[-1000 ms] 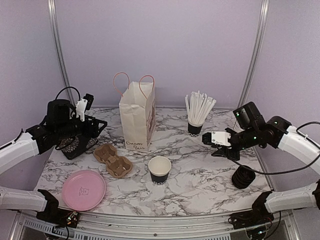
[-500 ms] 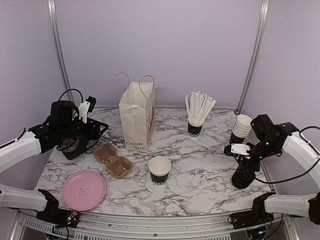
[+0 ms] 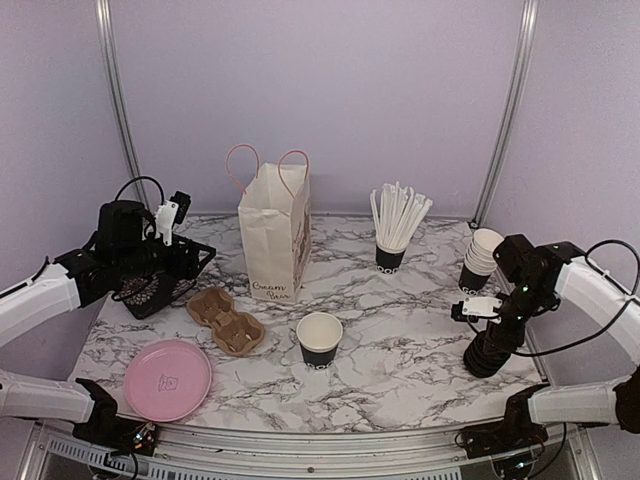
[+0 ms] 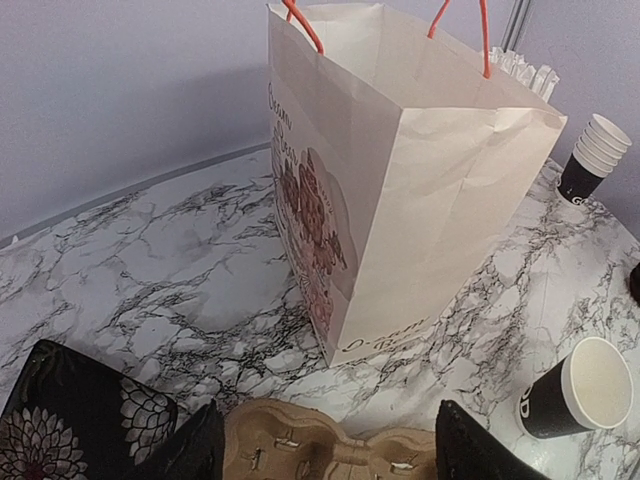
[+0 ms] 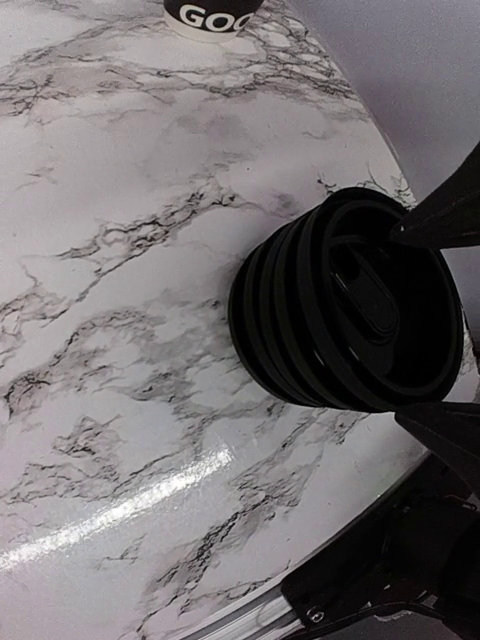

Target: Pack the takeout coffee

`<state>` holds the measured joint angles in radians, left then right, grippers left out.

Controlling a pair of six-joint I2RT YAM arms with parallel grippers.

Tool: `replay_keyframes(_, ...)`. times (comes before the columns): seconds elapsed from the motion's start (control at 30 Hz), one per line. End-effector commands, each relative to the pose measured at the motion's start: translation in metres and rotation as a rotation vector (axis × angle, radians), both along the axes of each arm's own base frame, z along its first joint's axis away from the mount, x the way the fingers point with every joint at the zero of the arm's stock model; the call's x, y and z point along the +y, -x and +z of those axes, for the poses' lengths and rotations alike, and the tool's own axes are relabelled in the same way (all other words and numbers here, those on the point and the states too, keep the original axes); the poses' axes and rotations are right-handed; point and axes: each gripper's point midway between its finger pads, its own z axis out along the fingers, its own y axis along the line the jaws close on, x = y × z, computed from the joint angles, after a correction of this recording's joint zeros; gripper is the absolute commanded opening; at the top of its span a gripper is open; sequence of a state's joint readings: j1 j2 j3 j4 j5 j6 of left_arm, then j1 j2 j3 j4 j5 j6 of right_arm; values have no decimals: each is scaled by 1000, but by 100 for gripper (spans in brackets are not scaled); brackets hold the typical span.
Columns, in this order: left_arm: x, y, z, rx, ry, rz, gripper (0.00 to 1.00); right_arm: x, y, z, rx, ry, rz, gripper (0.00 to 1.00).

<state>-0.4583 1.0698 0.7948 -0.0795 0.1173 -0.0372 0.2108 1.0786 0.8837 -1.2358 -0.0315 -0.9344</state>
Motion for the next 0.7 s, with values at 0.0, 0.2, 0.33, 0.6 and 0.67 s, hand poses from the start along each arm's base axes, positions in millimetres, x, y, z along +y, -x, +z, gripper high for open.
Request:
replay_keyframes(0.0,-4,4,19,-34,24,-23,73,-13,0,-5,9,59,-54,51)
replay_keyframes(0.2,-3,5,20,-37,26,-23,73,-11,6,-14,58,52,-46,51)
replay_keyframes(0.33,-3,5,20,-37,26,-24,73,-6,8,-15,78,29,-37,50)
replay_keyframes(0.6,-4,5,20,-36,27,-27,73,4,10,-2,95,-30,-21,47)
replay_keyframes(0.67,-4,5,19,-33,28,-28,73,7,14,2,95,-51,-12,47)
